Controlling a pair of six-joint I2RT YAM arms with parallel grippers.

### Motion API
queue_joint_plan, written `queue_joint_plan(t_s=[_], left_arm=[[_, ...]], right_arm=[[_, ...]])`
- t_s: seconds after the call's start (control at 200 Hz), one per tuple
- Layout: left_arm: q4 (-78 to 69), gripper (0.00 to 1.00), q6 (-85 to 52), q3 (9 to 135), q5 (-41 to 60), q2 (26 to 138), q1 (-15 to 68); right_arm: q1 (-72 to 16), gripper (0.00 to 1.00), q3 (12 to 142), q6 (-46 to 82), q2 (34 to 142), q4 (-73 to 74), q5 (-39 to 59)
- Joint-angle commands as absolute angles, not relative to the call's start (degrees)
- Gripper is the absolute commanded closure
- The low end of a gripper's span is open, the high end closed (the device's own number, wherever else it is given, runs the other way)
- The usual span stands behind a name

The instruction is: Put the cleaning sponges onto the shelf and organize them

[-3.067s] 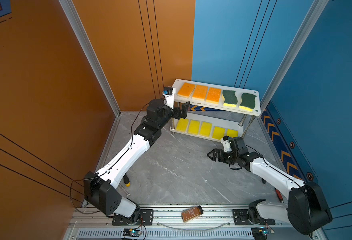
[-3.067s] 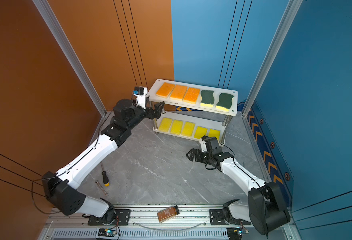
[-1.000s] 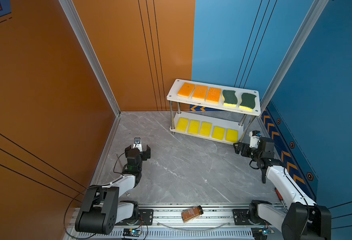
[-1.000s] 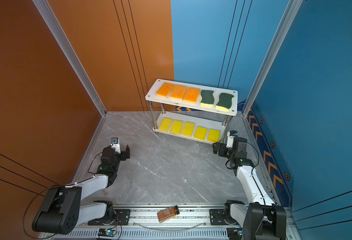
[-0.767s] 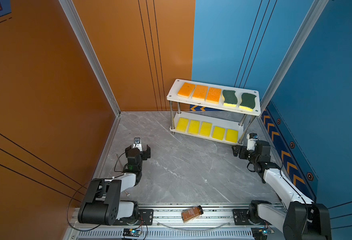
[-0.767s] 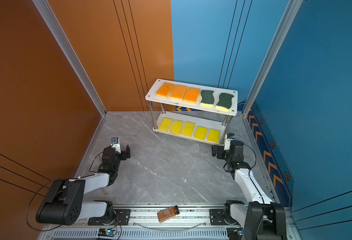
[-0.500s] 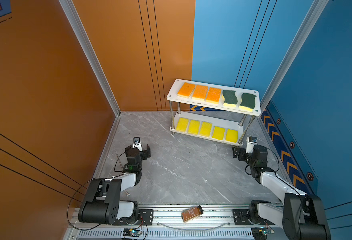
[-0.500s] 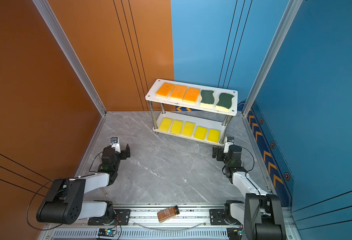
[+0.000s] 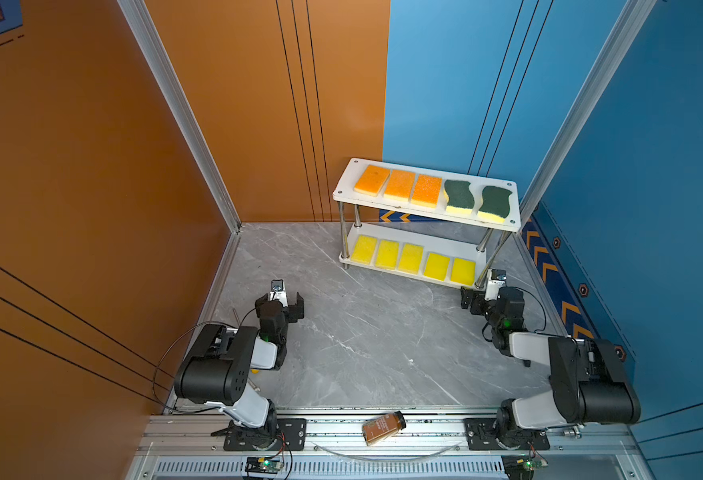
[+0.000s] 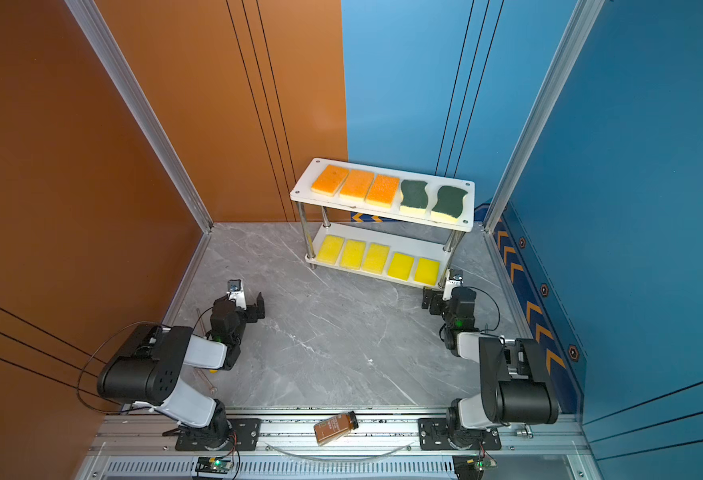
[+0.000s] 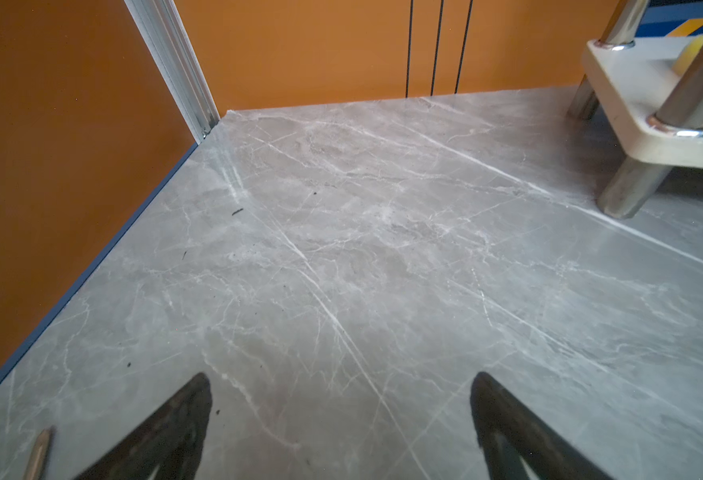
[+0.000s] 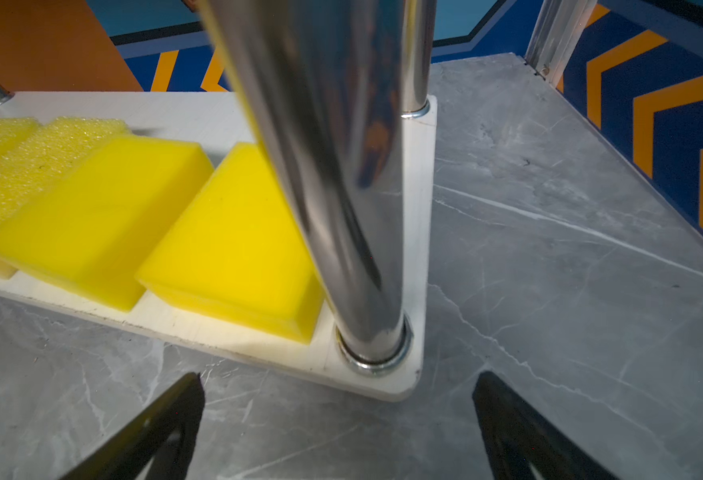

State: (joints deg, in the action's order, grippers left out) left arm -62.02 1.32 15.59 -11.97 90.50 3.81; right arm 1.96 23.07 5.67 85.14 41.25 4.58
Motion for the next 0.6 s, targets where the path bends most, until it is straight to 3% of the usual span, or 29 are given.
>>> queue_joint_plan(t_s=[0.0,0.17,0.596], left_arm=[[-63.11,0.02,2.04,16.92,-12.43,89.98,4.13],[-54.86,0.02,-1.06,20.81,-13.19,89.66,1.78],[-54.77,0.02,-0.97,20.86,-13.36,89.65,2.06]], right_arm=[[0.64,0.00,24.47,3.45,86.25,44.31,0.62],[-0.35,0.00,20.99,3.75,89.17,54.07,-2.76],[-0.48,0.00,21.47,3.55,88.63,52.03,-3.53]])
